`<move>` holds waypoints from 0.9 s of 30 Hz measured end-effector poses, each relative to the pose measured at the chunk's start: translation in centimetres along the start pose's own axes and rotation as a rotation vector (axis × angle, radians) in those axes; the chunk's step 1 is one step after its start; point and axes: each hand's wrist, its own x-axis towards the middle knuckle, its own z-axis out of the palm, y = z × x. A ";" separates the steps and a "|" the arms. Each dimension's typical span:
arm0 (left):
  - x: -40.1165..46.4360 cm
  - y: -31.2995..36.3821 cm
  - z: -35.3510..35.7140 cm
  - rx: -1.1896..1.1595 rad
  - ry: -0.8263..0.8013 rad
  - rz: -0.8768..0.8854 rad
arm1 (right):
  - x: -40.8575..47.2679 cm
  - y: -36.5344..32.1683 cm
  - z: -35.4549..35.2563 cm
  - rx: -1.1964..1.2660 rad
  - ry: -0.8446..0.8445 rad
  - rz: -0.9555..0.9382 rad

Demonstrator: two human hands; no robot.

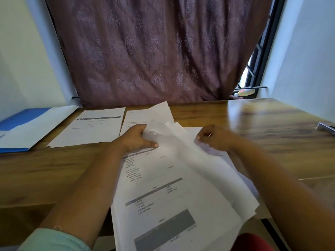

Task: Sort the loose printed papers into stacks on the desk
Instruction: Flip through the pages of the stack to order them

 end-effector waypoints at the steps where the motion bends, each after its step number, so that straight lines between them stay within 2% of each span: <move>1: -0.1 0.2 0.0 0.019 0.012 0.027 | 0.6 0.3 -0.4 -0.112 0.028 0.020; 3: 0.1 0.3 0.0 0.036 0.013 0.054 | 1.3 0.3 -0.4 -0.326 -0.001 0.072; 5: 0.2 0.5 -0.1 0.000 -0.012 0.051 | 1.9 0.2 0.2 -0.327 -0.033 0.100; 7: 0.3 0.4 0.0 -0.009 -0.004 0.040 | 2.4 0.2 0.5 -0.018 -0.091 0.102; 9: 0.3 0.5 0.0 -0.022 0.002 0.035 | 2.3 0.1 0.1 0.329 -0.224 0.088; 10: 0.2 0.5 0.0 -0.035 -0.006 0.022 | 2.6 0.3 -0.3 0.391 -0.210 0.087; 11: 0.2 0.5 -0.1 -0.061 -0.024 0.014 | 3.4 0.7 -0.9 0.322 -0.115 0.093; 13: 0.0 0.5 -0.4 -0.118 -0.058 0.027 | 4.6 1.8 -1.8 -0.091 0.050 0.143; 14: 0.0 0.4 -0.6 -0.142 -0.071 0.044 | 5.0 2.3 -1.8 -0.272 0.063 0.195; 15: -0.1 0.5 -0.7 -0.147 -0.080 0.073 | 5.0 2.5 -1.7 -0.347 0.012 0.259; 18: 0.0 0.6 -0.8 -0.138 -0.096 0.144 | 5.0 2.1 -1.3 -0.345 -0.091 0.297; 21: 0.0 0.8 -0.7 -0.187 -0.061 0.142 | 5.3 1.7 -1.3 -0.231 -0.079 0.265; 24: -0.6 1.4 -0.9 -0.257 -0.050 0.152 | 5.4 2.3 -2.3 -0.001 0.022 0.209; 27: -0.9 1.6 -0.9 -0.283 -0.018 0.177 | 5.5 3.4 -4.1 0.147 0.247 0.120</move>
